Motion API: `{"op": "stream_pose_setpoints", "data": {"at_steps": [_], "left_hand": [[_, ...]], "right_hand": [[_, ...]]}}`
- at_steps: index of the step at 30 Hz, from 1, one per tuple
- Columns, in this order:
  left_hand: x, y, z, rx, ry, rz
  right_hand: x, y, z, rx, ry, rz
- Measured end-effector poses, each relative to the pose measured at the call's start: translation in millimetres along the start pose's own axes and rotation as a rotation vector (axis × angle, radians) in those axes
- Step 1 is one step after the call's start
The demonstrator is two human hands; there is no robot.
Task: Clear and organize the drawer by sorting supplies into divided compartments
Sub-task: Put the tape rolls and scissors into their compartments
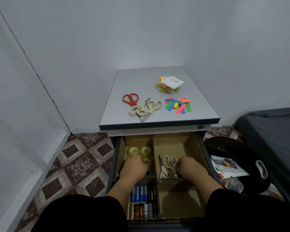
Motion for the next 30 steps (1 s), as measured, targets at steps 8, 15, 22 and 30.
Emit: {"op": "stream_pose_setpoints", "data": {"at_steps": [8, 15, 22, 30], "left_hand": [[-36.9, -20.5, 6.5, 0.118, -0.196, 0.411], [-137.3, -11.6, 32.8, 0.223, -0.239, 0.873], [-171.1, 66.9, 33.1, 0.034, -0.035, 0.647], [-160.3, 97.9, 31.8, -0.092, 0.157, 0.425]], "right_hand": [[-39.2, -50.2, -39.7, -0.398, 0.115, 0.387], [-99.5, -70.7, -127.3, -0.75, 0.307, 0.674], [-113.5, -17.6, -190.2, -0.384, 0.191, 0.475], [-119.3, 7.5, -204.1, -0.243, 0.072, 0.373]]}}
Point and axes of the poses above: each hand's wrist, its own y-axis towards the middle knuckle, its own x-axis out of the palm, z = x × y, the point moved 7 cm from there along y, towards the middle knuckle, and after that the axes turned 14 degrees about y, right-handed, at the moved point
